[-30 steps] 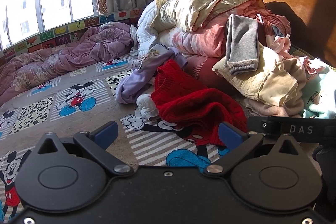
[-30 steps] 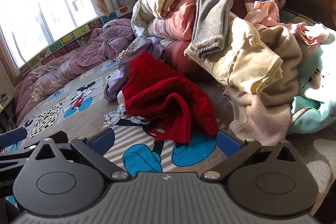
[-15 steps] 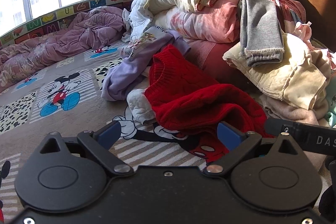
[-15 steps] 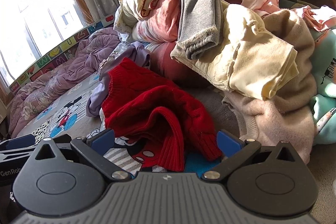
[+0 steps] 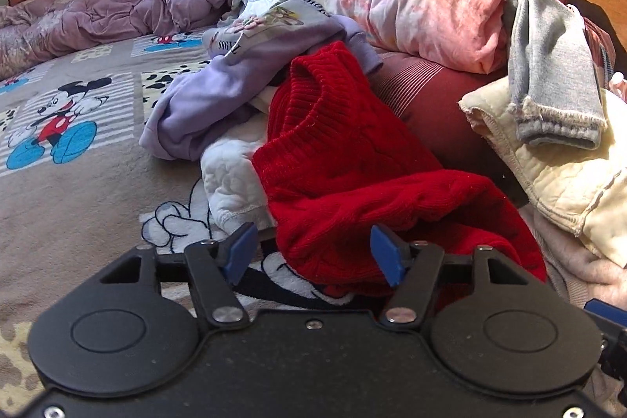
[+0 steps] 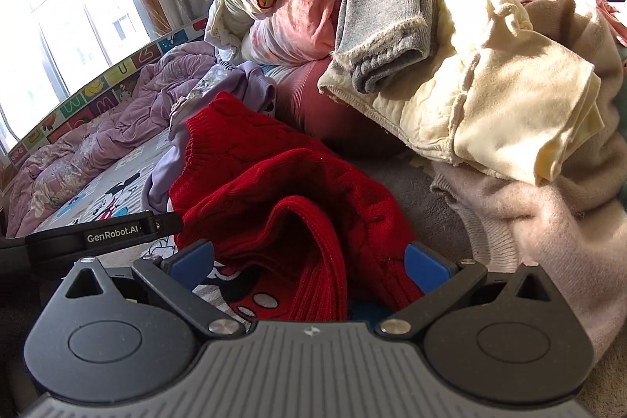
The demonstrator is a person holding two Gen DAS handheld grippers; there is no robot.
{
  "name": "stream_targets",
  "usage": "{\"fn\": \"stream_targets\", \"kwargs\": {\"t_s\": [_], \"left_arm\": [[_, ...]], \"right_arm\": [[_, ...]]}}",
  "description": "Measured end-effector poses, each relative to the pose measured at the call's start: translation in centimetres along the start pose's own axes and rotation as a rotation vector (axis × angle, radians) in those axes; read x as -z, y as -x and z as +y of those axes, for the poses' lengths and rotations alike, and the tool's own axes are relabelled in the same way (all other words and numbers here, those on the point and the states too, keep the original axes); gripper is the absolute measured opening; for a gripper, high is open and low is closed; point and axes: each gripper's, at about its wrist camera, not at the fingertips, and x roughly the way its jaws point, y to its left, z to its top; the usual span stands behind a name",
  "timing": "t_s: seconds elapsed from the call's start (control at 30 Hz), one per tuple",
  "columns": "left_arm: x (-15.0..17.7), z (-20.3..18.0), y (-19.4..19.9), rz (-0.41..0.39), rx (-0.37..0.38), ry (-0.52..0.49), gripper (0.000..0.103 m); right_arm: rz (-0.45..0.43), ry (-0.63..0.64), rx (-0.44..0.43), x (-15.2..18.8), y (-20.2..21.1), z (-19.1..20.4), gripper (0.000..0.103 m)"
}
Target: Fold clothes
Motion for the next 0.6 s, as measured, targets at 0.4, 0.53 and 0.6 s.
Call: {"fn": "stream_targets", "kwargs": {"t_s": [0.4, 0.53, 0.6], "left_arm": [[0.3, 1.9, -3.7, 0.063, 0.091, 0.208, 0.019], [0.0, 0.7, 0.6, -0.035, 0.105, 0.118, 0.016], [-0.3, 0.2, 3.5, -0.084, 0.107, 0.074, 0.015]], "right_arm": [[0.051, 0.04, -0.024, 0.4, -0.6, 0.7, 0.103], [0.051, 0.041, -0.028, 0.3, -0.3, 1.1, 0.103], [0.047, 0.036, -0.033, 0.2, 0.0, 1.3, 0.103]]}}
